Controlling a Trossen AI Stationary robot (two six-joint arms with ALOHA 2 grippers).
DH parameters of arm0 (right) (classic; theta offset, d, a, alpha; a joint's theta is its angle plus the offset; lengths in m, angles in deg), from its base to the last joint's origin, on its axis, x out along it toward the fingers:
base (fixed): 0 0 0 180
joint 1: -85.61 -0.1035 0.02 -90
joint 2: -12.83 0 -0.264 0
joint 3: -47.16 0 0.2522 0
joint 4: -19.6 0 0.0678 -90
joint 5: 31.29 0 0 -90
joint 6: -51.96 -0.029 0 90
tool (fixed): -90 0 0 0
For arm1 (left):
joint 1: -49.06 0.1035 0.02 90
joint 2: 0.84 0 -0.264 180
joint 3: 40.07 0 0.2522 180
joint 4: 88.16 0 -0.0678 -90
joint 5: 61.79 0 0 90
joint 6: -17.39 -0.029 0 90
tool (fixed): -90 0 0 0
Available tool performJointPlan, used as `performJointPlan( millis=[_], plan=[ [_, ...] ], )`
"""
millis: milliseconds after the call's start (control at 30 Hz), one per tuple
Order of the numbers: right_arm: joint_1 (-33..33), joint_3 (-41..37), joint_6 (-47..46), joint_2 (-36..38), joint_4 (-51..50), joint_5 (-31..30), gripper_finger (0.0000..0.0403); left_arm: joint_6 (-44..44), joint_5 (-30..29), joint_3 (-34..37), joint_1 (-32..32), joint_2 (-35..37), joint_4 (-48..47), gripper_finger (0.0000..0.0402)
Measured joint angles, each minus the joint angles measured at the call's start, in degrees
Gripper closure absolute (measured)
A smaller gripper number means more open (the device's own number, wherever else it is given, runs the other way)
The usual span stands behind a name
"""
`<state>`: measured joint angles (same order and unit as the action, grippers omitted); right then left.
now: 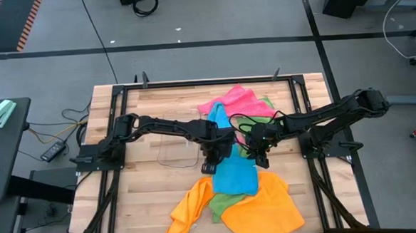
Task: Fold microfiber towels
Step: Fold the left blue towel
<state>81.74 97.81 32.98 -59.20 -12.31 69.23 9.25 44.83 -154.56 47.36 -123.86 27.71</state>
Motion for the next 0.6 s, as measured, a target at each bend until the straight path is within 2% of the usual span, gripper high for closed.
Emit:
performJointPlan(
  millis=[333,600],
  plan=[
    [0.0,0.0,0.0,0.0,0.1,0.0,0.028,1.2,1.6,0.0,-1.3,0.0,3.0,0.031],
    [0.0,0.0,0.0,0.0,0.1,0.0,0.028,0.8,-0.8,0.0,-1.7,0.0,3.0,0.0356]
  ],
)
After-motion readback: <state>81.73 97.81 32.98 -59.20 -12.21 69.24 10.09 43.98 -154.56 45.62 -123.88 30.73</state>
